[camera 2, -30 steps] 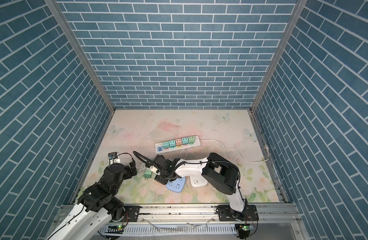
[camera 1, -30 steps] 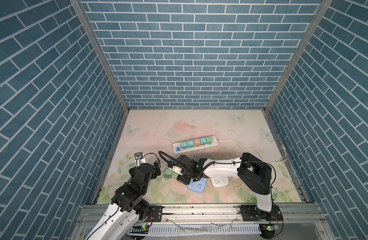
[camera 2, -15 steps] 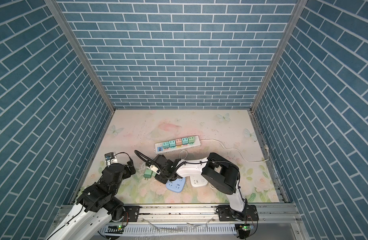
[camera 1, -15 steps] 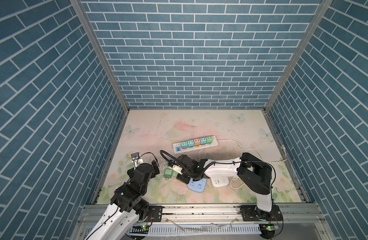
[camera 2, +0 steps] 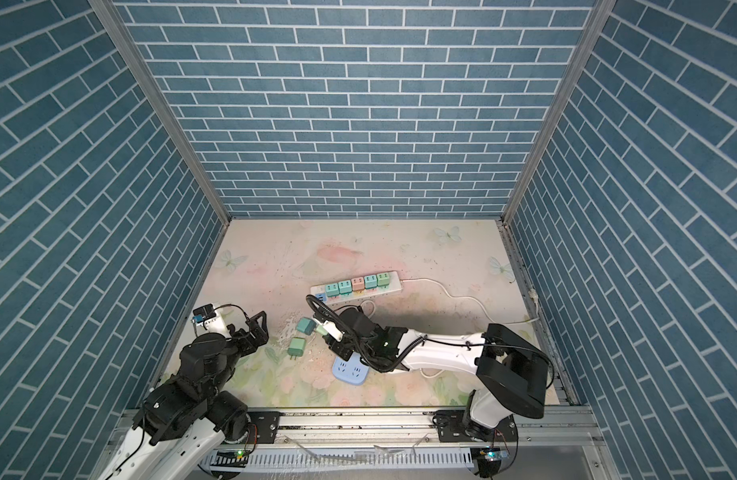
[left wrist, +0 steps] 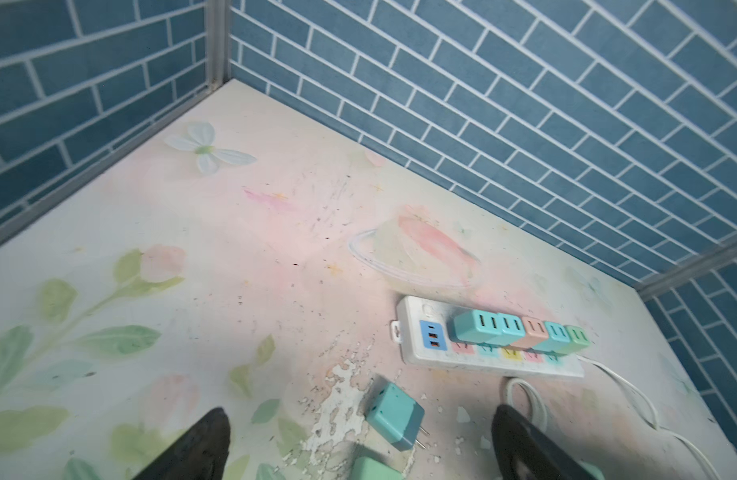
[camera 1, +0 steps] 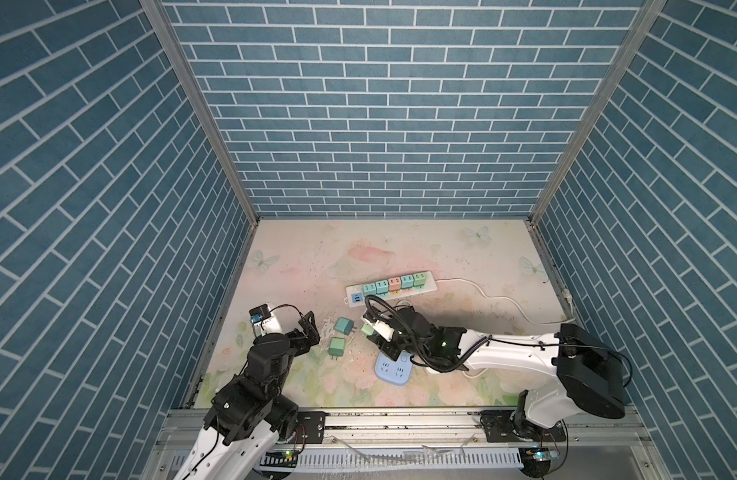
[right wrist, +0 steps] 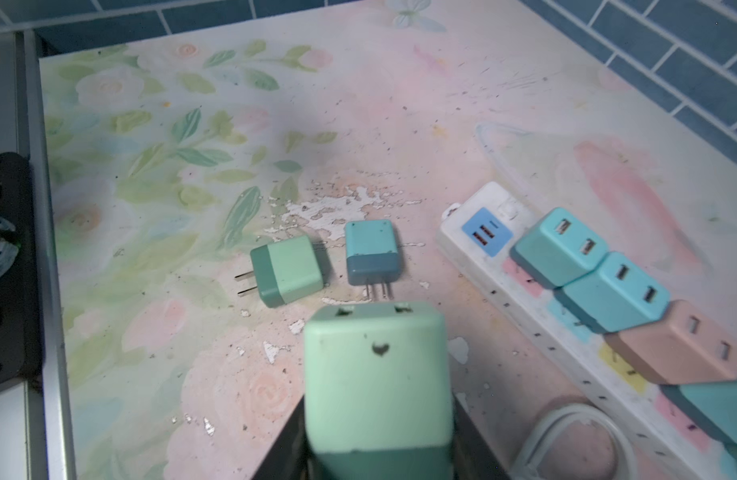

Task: Insert the plug
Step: 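Lift the light green adapter with the right gripper, then carry the adapter toward the left gripper while the left gripper reaches to meet it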

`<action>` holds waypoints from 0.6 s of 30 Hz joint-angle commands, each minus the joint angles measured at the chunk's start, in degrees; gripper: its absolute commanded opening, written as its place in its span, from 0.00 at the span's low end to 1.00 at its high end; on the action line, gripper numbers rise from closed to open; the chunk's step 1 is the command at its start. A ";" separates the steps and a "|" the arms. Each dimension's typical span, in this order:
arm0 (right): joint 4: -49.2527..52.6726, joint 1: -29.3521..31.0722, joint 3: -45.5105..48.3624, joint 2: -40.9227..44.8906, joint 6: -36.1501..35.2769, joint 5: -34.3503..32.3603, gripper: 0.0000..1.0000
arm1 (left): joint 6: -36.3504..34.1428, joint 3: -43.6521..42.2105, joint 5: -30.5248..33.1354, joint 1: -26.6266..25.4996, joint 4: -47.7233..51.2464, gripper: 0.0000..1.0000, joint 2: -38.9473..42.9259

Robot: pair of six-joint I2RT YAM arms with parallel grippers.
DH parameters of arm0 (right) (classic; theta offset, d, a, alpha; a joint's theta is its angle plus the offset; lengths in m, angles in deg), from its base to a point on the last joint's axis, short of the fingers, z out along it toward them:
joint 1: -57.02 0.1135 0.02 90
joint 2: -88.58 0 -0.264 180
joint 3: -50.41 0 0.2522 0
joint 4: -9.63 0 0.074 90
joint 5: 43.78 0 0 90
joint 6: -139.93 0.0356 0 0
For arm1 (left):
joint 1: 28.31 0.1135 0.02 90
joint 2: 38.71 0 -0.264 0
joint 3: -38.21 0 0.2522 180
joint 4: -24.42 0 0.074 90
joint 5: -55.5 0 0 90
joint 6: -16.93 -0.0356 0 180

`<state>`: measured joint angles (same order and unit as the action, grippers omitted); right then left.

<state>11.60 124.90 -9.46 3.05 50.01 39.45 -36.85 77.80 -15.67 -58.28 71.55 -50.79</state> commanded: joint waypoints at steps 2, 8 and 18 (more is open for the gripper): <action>-5.37 -1.28 6.52 6.47 -1.52 -6.85 0.09 | -7.92 -1.29 -14.82 0.00 -5.37 1.00 2.36; -9.39 -1.39 14.01 14.26 -3.91 -14.13 0.04 | -8.09 1.57 -22.92 -0.10 -6.67 0.94 -5.37; -20.66 -1.32 22.54 20.77 -9.85 -18.02 0.00 | -8.59 8.20 -20.13 -14.13 -8.97 0.80 -22.55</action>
<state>-2.48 123.50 12.22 23.07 44.44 23.67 -44.39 83.02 -38.36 -67.35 64.23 -71.42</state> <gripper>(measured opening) 0.428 0.803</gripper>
